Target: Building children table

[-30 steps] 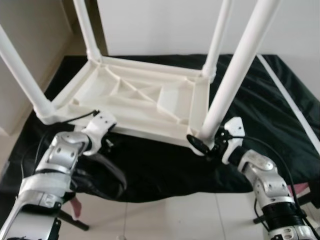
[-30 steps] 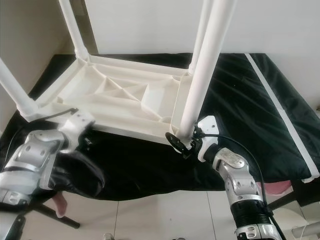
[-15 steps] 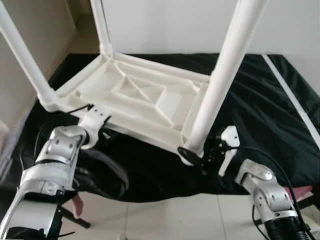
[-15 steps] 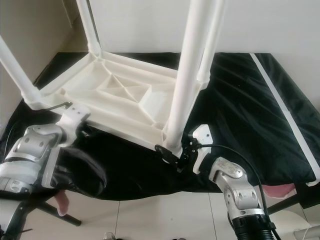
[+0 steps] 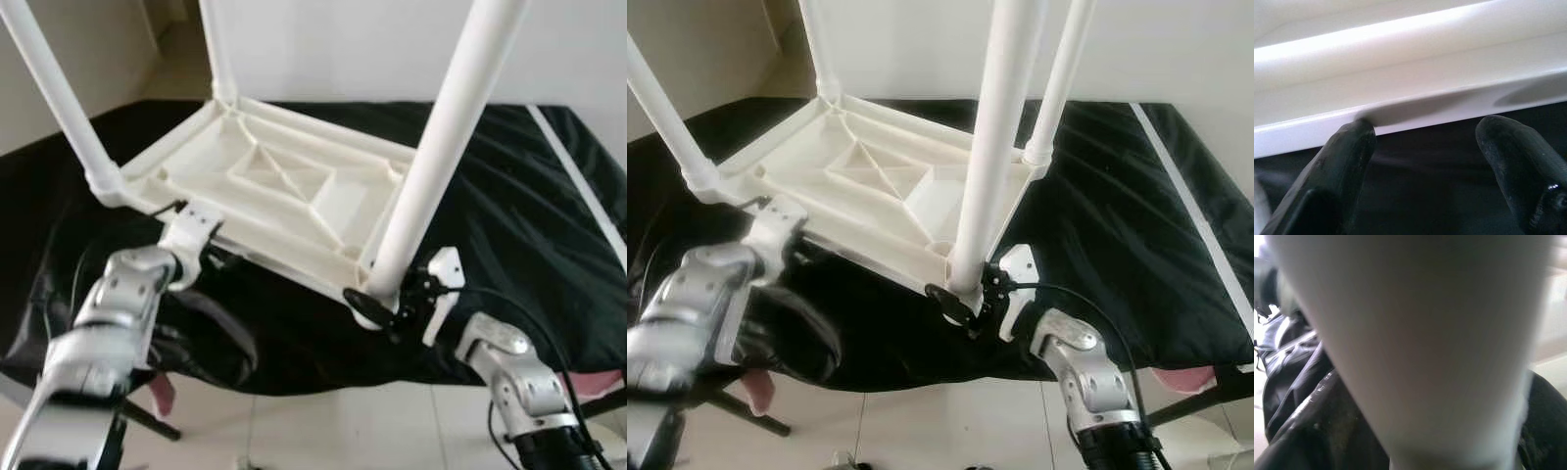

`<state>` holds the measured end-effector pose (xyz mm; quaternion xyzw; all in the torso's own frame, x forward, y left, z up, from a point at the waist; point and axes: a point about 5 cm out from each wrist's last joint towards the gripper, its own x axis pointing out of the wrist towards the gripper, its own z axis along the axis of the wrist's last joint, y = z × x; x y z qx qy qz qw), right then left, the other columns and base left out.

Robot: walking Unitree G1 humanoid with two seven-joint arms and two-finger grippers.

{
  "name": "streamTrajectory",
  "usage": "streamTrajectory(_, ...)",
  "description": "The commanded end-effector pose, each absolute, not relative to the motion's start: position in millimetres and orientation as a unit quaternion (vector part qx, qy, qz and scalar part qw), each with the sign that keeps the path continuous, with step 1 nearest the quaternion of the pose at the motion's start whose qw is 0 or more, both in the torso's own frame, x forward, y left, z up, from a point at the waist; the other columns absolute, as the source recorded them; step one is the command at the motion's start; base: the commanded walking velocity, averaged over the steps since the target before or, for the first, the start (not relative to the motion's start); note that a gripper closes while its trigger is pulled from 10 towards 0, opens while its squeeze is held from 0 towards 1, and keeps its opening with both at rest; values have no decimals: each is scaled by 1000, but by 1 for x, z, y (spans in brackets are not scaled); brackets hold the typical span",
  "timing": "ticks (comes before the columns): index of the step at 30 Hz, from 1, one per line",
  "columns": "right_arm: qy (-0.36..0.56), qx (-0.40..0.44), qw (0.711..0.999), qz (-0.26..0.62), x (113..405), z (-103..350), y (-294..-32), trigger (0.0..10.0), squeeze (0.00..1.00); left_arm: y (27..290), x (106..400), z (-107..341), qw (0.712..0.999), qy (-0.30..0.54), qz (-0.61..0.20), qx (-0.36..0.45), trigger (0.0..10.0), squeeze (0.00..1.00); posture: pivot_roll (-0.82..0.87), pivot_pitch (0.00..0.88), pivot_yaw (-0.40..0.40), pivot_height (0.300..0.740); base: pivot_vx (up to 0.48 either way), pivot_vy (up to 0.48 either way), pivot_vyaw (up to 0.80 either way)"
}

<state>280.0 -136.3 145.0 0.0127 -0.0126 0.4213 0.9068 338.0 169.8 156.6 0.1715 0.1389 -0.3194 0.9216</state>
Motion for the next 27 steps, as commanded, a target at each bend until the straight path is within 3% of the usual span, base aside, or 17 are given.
streamTrajectory(1, -5, 9, 906, 422, 280, 141, -135, 10000, 0, 142, 322, 160, 862, 132, -465, 152, 10000, 0, -22, 116, 18, 740, 0, 0, 0)
streamTrajectory(7, -9, -1, 904, 428, 288, 144, -132, 10000, 0, 117, 292, 151, 824, 122, -537, 129, 10000, 0, -16, 119, 2, 740, 0, 0, 0)
streamTrajectory(21, -29, -39, 930, 365, 311, 147, -153, 10000, 0, 89, 256, 157, 819, 77, -564, 75, 10000, 0, 0, 119, -18, 740, 0, 0, 0)
streamTrajectory(22, -31, -43, 929, 366, 311, 147, -153, 9373, 0, 88, 255, 158, 820, 74, -563, 71, 10000, 0, 0, 119, -18, 740, 0, 0, 0)
streamTrajectory(23, -31, -43, 929, 366, 311, 147, -153, 9373, 0, 88, 255, 158, 820, 74, -563, 71, 10000, 0, 0, 119, -18, 740, 0, 0, 0)
streamTrajectory(24, -35, -43, 931, 361, 312, 147, -155, 3255, 0, 86, 255, 161, 824, 64, -560, 63, 10000, 0, 1, 116, -19, 740, 0, 0, 0)
streamTrajectory(26, -40, -46, 935, 350, 313, 148, -157, 0, 0, 84, 256, 164, 829, 54, -554, 57, 10000, 0, 1, 116, -19, 740, 0, 0, 0)
streamTrajectory(27, -42, -48, 936, 346, 313, 148, -158, 0, 0, 82, 256, 165, 832, 53, -550, 55, 10000, 0, 2, 113, -21, 740, 0, 0, 0)
